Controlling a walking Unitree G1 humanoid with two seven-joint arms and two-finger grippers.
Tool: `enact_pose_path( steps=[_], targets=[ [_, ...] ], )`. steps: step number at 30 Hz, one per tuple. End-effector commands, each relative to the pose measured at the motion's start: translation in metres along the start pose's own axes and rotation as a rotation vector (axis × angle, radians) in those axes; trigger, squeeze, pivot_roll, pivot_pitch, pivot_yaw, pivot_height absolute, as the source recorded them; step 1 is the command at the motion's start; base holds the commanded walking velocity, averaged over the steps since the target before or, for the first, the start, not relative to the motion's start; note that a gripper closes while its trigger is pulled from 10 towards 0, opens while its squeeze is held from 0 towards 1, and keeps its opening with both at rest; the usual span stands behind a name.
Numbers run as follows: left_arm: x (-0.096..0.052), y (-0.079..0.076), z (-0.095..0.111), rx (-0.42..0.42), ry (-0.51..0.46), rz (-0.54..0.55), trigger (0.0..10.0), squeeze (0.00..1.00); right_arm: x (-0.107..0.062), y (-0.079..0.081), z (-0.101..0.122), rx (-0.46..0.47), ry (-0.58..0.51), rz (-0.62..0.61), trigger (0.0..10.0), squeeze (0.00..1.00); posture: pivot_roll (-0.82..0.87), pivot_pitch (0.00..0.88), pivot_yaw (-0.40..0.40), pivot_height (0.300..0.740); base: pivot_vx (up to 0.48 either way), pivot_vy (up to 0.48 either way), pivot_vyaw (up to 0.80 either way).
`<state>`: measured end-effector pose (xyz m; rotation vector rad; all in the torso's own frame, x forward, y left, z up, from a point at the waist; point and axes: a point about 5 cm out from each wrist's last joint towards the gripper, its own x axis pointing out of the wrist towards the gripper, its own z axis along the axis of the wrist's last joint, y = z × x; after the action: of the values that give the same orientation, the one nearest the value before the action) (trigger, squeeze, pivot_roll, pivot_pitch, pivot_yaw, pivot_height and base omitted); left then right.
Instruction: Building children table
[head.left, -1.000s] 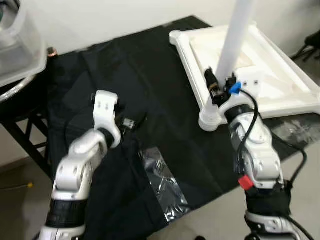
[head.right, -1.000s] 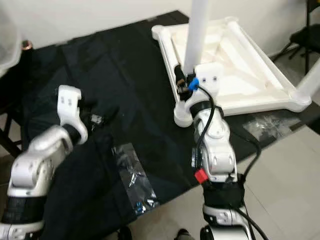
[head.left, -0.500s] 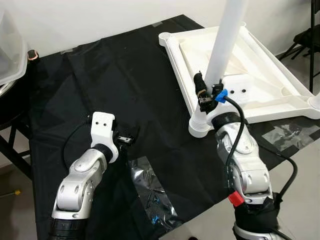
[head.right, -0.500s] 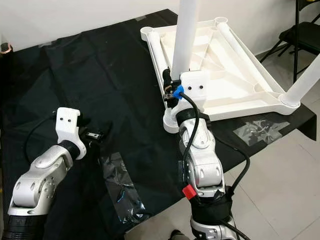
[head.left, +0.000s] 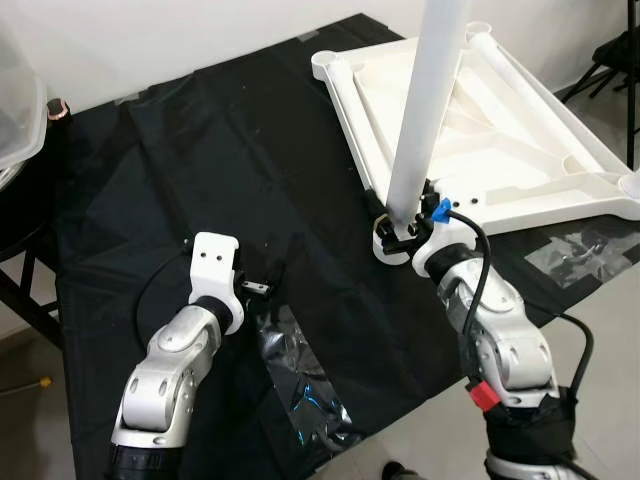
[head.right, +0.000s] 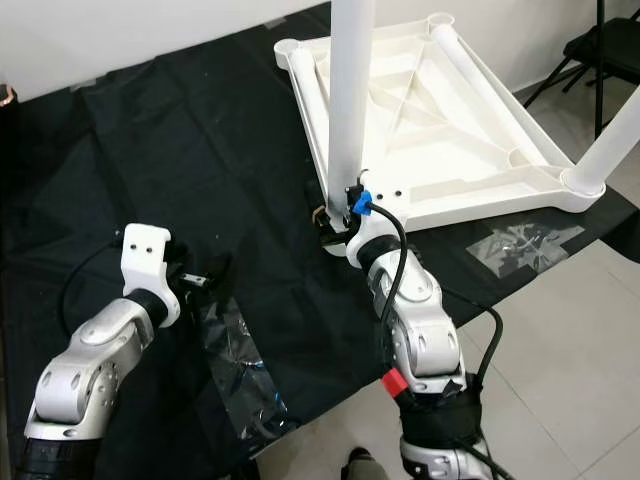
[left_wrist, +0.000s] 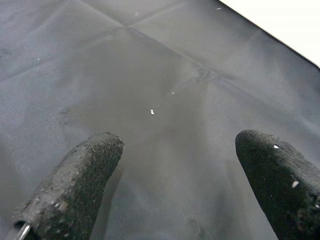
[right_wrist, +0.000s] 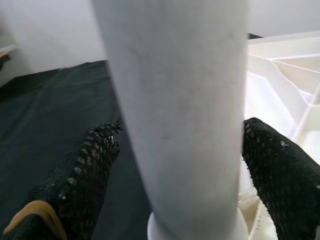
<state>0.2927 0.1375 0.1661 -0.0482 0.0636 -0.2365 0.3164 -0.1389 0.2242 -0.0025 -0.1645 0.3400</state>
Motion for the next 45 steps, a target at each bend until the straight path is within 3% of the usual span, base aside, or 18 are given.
enact_pose_path(
  steps=[1, 4, 5, 9, 13, 18, 19, 23, 28, 33, 36, 38, 39, 40, 41, 42, 44, 45],
  targets=[
    [-0.004, 0.002, -0.005, 0.004, 0.019, 0.015, 10.0, 0.0, 0.001, 0.004, -0.001, 0.025, 0.007, 0.069, 10.0, 0.0, -0.03, 0.226, 0.075, 0.74, 0.0, 0.0, 0.0],
    [-0.004, 0.0, -0.007, 0.007, 0.024, 0.016, 10.0, 0.0, 0.003, -0.004, 0.006, 0.004, -0.006, 0.163, 10.0, 0.0, -0.03, 0.229, 0.073, 0.74, 0.0, 0.0, 0.0],
    [-0.004, 0.0, -0.008, 0.024, 0.024, 0.024, 10.0, 0.0, 0.006, -0.015, 0.012, -0.014, -0.015, 0.188, 10.0, 0.0, -0.02, 0.23, 0.07, 0.74, 0.0, 0.0, 0.0],
    [-0.005, 0.001, -0.008, 0.035, 0.022, 0.032, 10.0, 0.0, 0.009, -0.026, 0.017, -0.04, -0.023, 0.189, 10.0, 0.0, -0.02, 0.228, 0.069, 0.74, 0.0, 0.0, 0.0],
    [-0.01, 0.001, -0.008, 0.076, -0.002, 0.034, 10.0, 0.0, 0.021, -0.056, 0.032, -0.124, -0.028, 0.203, 10.0, 0.0, -0.01, 0.23, 0.058, 0.74, 0.0, 0.0, 0.0],
    [-0.017, -0.004, -0.006, 0.084, -0.04, -0.023, 10.0, 0.0, 0.022, -0.064, 0.034, -0.147, -0.001, 0.288, 10.0, 0.0, 0.0, 0.233, 0.054, 0.74, 0.0, 0.0, 0.0],
    [-0.021, -0.009, -0.003, 0.084, -0.081, -0.078, 10.0, 0.0, 0.021, -0.064, 0.037, -0.156, 0.011, 0.389, 0.0, 0.0, 0.0, 0.235, 0.053, 0.74, 0.0, 0.0, 0.0],
    [-0.026, -0.015, -0.001, 0.096, -0.118, -0.117, 10.0, 0.0, 0.019, -0.064, 0.037, -0.167, 0.04, 0.513, 0.0, 0.0, 0.0, 0.239, 0.051, 0.74, 0.0, 0.0, 0.0],
    [-0.027, -0.016, -0.001, 0.103, -0.127, -0.124, 10.0, 0.0, 0.021, -0.065, 0.036, -0.177, 0.05, 0.551, 0.0, 0.0, 0.0, 0.239, 0.051, 0.74, 0.0, 0.0, 0.0],
    [-0.042, -0.026, -0.007, 0.079, -0.191, -0.205, 10.0, 0.0, 0.018, -0.064, 0.03, -0.182, 0.087, 0.605, 0.0, 0.0, 0.0, 0.246, 0.043, 0.74, 0.0, 0.0, 0.0],
    [-0.053, -0.03, -0.012, 0.076, -0.237, -0.21, 10.0, 0.0, 0.015, -0.058, 0.011, -0.13, 0.125, 0.474, 0.0, 0.0, -0.01, 0.25, 0.034, 0.74, 0.0, 0.0, 0.0],
    [-0.061, -0.034, -0.017, 0.032, -0.221, -0.262, 10.0, 0.0, 0.01, -0.043, -0.012, -0.073, 0.162, 0.329, 0.0, 0.0, -0.01, 0.254, 0.031, 0.74, 0.0, 0.0, 0.0],
    [-0.066, -0.033, -0.016, -0.02, -0.24, -0.282, 10.0, 0.0, 0.005, -0.04, -0.028, -0.046, 0.178, 0.098, 0.0, 0.0, -0.01, 0.257, 0.031, 0.74, 0.0, 0.0, 0.0],
    [-0.066, -0.033, -0.016, -0.02, -0.24, -0.282, 10.0, 0.0, 0.005, -0.04, -0.028, -0.046, 0.178, 0.098, 0.0, 0.0, -0.01, 0.257, 0.031, 0.74, 0.0, 0.0, 0.0],
    [-0.07, -0.033, -0.016, -0.055, -0.255, -0.294, 10.0, 0.0, 0.0, -0.039, -0.038, -0.03, 0.194, -0.074, 0.0, 0.0, -0.01, 0.257, 0.031, 0.74, 0.0, 0.0, 0.0],
    [-0.074, -0.034, -0.016, -0.082, -0.261, -0.305, 10.0, 0.0, -0.013, -0.028, -0.054, 0.004, 0.231, -0.159, 0.0, 0.0, 0.0, 0.257, 0.034, 0.74, 0.0, 0.0, 0.0],
    [-0.078, -0.037, -0.02, -0.088, -0.263, -0.315, 10.0, 0.0, -0.028, -0.008, -0.071, 0.059, 0.276, -0.198, 0.0, 0.0, 0.0, 0.254, 0.04, 0.74, 0.0, 0.0, 0.0],
    [-0.078, -0.037, -0.02, -0.088, -0.263, -0.315, 10.0, 0.0, -0.028, -0.008, -0.071, 0.059, 0.276, -0.198, 0.0, 0.0, 0.0, 0.254, 0.04, 0.74, 0.0, 0.0, 0.0]
  ],
)
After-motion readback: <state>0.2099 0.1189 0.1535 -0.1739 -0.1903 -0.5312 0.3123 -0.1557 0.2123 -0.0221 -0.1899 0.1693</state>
